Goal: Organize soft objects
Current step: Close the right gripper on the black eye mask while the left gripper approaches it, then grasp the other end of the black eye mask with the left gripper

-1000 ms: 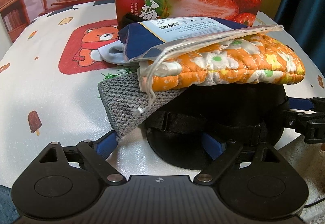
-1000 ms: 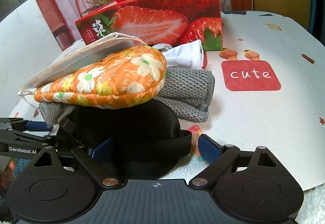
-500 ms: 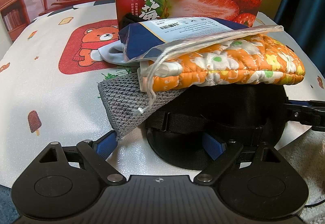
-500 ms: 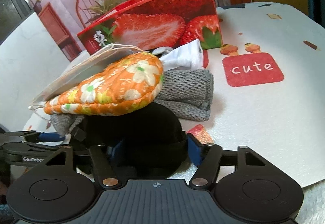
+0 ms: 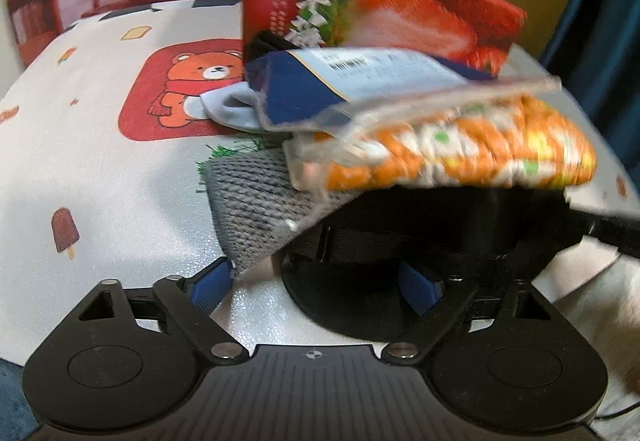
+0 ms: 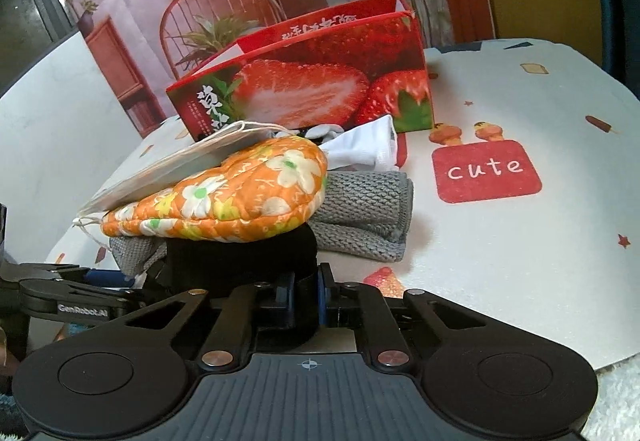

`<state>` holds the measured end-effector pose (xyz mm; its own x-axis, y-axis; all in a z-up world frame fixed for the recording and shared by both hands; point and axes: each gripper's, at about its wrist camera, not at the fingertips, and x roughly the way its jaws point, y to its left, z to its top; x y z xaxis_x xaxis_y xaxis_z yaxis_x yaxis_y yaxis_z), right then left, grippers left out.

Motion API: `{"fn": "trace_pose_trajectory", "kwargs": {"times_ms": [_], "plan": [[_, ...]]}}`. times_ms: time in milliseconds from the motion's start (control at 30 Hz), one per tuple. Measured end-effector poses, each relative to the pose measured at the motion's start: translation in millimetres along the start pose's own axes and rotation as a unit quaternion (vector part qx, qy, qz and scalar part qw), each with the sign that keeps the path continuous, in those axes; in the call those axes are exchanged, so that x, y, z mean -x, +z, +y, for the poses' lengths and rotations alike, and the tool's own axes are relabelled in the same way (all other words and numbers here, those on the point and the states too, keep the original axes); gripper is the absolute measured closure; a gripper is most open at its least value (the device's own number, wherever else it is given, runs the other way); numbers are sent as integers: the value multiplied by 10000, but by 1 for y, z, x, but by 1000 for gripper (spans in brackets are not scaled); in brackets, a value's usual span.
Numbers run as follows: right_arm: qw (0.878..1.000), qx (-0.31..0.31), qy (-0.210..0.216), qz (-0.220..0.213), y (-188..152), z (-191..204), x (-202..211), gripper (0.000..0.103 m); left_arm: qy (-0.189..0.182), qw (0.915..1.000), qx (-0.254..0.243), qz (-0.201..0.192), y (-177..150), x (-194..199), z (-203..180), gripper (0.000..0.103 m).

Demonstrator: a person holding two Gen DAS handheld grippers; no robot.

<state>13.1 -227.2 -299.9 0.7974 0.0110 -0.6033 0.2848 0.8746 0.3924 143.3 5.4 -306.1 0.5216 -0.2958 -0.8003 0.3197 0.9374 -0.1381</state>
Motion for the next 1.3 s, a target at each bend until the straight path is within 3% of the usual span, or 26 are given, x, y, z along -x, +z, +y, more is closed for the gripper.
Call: {"fn": "trace_pose_trajectory", "kwargs": {"times_ms": [67, 167, 400, 567, 733, 967, 1000, 1067, 1100, 1167, 1300], "plan": [[10000, -54, -63, 40, -1, -2, -2, 93, -164, 9995, 234, -115, 0, 3, 7, 32], [9997, -163, -117, 99, -2, -6, -4, 93, -219, 9987, 435, -170, 0, 4, 13, 37], [9986, -270, -442, 139, -3, -11, -7, 93, -206, 9989, 389, -156, 3, 1, 11, 32], [9976, -340, -565, 192, -3, -15, -10, 93, -410, 9987, 279, -101, 3, -3, 6, 13], [9973, -359, -584, 251, -3, -16, -13, 93, -478, 9988, 22, -110, 4, -7, -4, 14], [9973, -319, -580, 310, -4, -15, -16, 93, -462, 9987, 129, -190, 9, -13, -6, 17], [9973, -313, -582, 314, -4, -15, -16, 93, -452, 9987, 90, -196, 9, -13, -8, 19], [9973, -304, -582, 324, -4, -14, -17, 93, -603, 9980, 38, -207, 8, -10, -8, 44], [9974, -301, -574, 327, -4, -14, -16, 93, -631, 9978, 21, -184, 7, -9, -10, 49], [9975, -283, -562, 325, -5, -14, -16, 93, -510, 9986, -26, -159, 6, -7, -12, 72], [9977, -272, -546, 294, -4, -13, -14, 93, -679, 9971, 193, -293, 2, 4, -4, 80]]}}
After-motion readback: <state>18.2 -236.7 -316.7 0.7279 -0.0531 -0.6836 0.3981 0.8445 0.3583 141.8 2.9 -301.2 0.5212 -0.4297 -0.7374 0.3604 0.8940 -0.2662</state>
